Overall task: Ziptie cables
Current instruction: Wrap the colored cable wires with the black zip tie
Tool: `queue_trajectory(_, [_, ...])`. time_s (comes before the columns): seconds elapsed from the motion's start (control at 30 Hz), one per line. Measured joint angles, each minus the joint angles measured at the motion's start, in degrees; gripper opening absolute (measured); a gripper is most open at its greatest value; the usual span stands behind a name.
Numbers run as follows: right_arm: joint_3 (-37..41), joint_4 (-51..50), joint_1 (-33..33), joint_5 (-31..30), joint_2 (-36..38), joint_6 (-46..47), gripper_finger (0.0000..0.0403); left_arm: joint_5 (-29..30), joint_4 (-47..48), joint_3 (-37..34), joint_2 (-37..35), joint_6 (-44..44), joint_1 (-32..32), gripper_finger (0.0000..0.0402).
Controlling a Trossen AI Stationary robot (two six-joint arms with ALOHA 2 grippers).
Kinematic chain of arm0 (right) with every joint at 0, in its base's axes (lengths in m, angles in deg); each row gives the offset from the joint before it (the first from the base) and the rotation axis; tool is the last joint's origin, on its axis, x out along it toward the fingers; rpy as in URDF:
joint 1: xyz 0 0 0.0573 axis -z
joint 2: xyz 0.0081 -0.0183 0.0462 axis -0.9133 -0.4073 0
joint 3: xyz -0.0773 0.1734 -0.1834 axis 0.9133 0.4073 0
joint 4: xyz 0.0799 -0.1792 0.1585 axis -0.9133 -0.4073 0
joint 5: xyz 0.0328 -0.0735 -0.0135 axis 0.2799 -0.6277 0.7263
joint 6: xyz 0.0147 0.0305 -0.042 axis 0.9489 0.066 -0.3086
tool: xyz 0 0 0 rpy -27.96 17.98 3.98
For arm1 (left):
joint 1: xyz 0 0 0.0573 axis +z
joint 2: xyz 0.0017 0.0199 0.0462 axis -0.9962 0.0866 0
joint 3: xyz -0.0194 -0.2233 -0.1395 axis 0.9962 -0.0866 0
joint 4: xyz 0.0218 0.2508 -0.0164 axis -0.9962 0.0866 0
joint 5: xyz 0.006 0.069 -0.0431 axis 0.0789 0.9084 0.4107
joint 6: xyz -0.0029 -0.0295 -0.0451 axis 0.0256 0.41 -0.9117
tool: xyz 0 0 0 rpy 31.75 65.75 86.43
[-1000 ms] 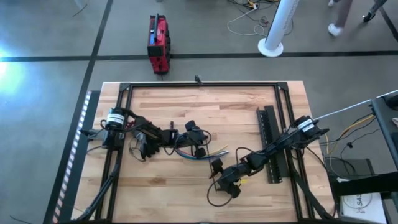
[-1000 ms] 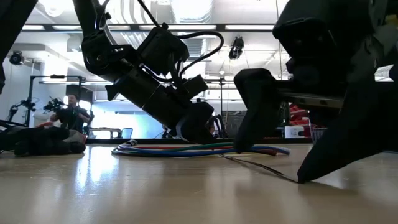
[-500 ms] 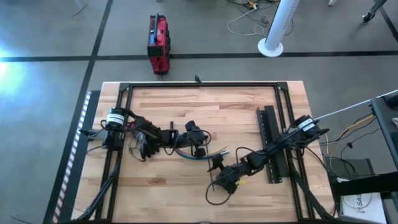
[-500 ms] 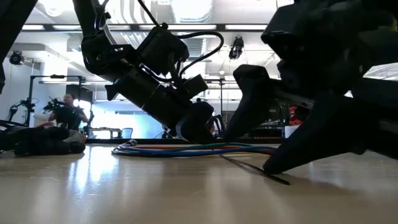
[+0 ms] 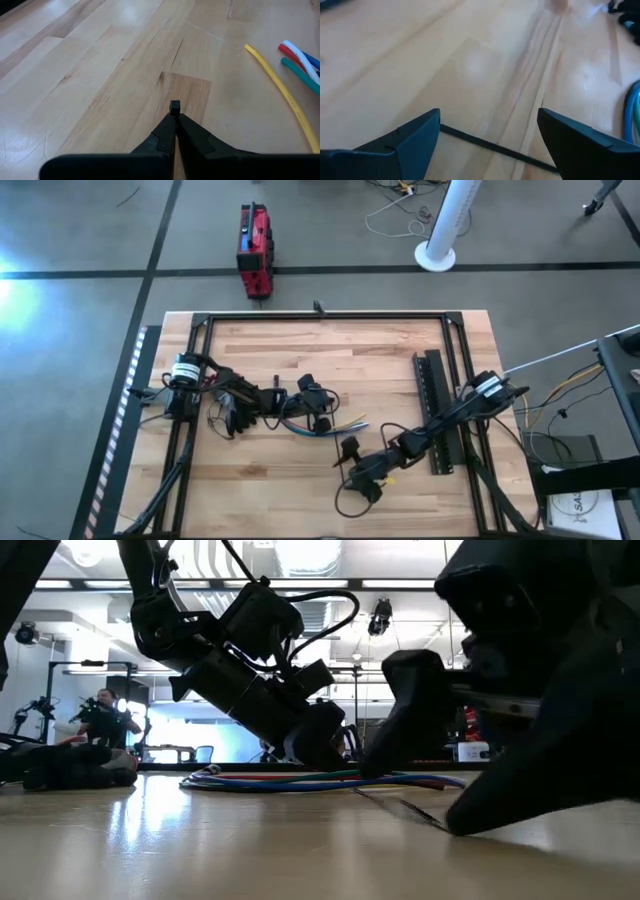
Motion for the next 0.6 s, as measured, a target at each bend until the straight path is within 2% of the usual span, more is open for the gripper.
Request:
queue_trajectory(0.37, [-0.11, -4.35, 0.11, -14.46, 0.31, -6.28, 0.0321, 0.19, 0.04, 0.0, 0.0, -0.09, 0.02, 0.0])
queue_trajectory(0.6, [0.03, -10.87, 0.79, -20.24, 3.56, -12.23, 0.0321, -0.06, 0.45, 0.0, 0.0, 0.23, -0.07, 0.0])
